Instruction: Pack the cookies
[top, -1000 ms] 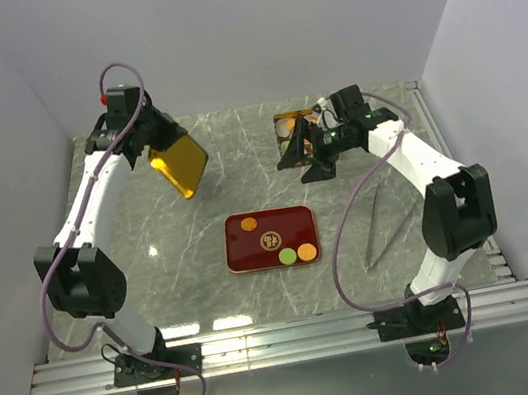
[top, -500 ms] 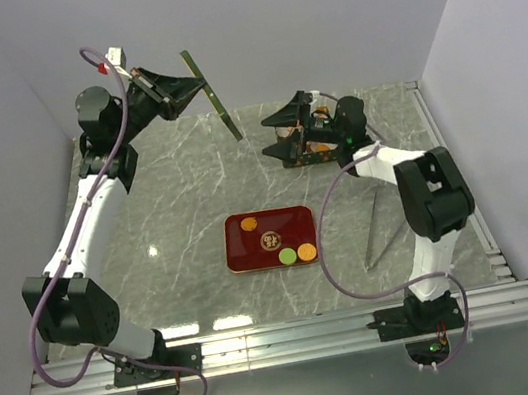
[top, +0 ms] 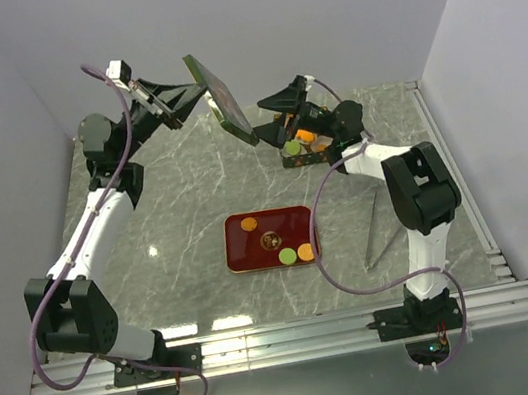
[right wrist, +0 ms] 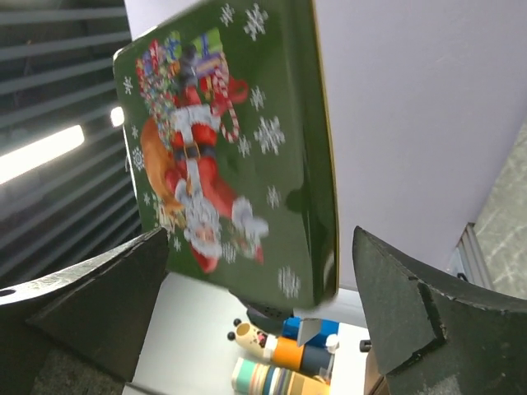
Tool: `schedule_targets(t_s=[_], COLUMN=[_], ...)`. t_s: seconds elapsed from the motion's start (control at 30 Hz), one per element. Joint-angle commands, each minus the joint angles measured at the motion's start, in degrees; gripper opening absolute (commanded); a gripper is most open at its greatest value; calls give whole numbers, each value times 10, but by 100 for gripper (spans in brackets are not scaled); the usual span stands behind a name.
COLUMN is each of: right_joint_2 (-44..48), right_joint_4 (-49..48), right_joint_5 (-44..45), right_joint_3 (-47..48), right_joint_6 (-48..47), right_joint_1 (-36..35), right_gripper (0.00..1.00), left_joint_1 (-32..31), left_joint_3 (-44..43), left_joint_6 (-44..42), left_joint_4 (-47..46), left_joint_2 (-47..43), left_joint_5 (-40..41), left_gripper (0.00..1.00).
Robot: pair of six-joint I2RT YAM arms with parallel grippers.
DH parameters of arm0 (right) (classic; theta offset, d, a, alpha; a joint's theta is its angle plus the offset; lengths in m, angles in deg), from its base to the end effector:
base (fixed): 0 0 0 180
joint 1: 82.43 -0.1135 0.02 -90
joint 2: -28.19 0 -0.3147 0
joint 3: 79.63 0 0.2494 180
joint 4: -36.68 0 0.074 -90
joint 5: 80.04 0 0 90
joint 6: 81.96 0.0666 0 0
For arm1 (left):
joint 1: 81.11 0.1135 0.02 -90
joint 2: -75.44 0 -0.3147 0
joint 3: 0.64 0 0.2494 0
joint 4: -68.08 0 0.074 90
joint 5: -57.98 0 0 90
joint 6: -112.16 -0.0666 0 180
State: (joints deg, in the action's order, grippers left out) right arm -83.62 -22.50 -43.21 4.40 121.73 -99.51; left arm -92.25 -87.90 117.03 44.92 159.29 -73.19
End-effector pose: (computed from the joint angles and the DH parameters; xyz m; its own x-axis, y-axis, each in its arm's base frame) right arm 0.4191 0.1845 0.3488 -0.9594 0.2795 -0.0389 -0.1229 -0.2897 0.9492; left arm 0.3313 -0.1099 0.4967 -0.7578 -0.6152 -0.2175 0.3759 -0.1392 -0.9162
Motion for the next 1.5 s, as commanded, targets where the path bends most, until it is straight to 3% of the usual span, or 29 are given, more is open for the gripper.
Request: schedule_targets(t_s=[0.0,0.3,0.4,0.53,0.83,1.3,1.47], right_joint_2=[-5,-18,-14,4,55,108,121], right_joint_4=[-168,-195,-212,-235,-279,-279,-279], right_joint_5=[18,44,56,73,100,120,92], right_joint_3=[28,41,38,15,-1,-4,-6], right_joint_6=[203,226,234,245,284,306,307], right_joint_1=[-16,-33,-35,-36,-37,-26,-25], right_gripper=[98,89,64,44,18,2,7], left_joint_1=[-7,-19,-20,-20,-20,-16,-15], left_joint_3=[23,73,93,111,157,193,182], left_joint_6=[72,152,165,169,154,153,168], left_joint_4=[-141,-272,-289,-289,-259,-287,-322], left_joint_2=[-27,-21,-24,-39,-63,2,53], left_joint_5=[-1,-5,-2,-3,-7,-37,-51], left_gripper=[0,1,0,0,1,6,4])
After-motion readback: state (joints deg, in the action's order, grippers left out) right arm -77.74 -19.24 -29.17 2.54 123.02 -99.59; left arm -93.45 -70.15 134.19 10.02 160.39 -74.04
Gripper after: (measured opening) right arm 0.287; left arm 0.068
